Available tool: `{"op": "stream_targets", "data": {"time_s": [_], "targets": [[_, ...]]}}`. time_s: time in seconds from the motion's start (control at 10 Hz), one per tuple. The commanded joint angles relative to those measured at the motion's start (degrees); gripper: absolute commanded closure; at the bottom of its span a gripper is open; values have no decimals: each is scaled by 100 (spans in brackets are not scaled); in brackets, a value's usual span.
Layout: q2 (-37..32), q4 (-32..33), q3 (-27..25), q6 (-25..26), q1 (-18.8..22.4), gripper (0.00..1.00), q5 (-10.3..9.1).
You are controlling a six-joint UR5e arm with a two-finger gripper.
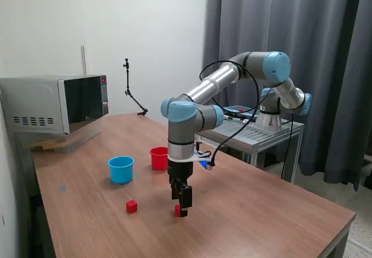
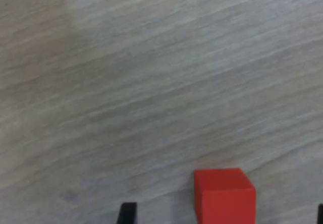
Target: Place red objects in the red bin, and blue objects in the blue bin.
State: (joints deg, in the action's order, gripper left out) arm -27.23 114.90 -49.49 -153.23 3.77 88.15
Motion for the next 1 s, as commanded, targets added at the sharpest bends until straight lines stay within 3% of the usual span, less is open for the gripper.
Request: {"op": "stream_targets", "data": {"time_s": [0.0,0.5,0.6,0.9], "targets": [[-2,6,-16,21,36,0,0],[-2,6,-25,-49,45,0,0],[-2,15,-34,-49,45,100,0],[7,15,-61,-110,45,100,0]]}}
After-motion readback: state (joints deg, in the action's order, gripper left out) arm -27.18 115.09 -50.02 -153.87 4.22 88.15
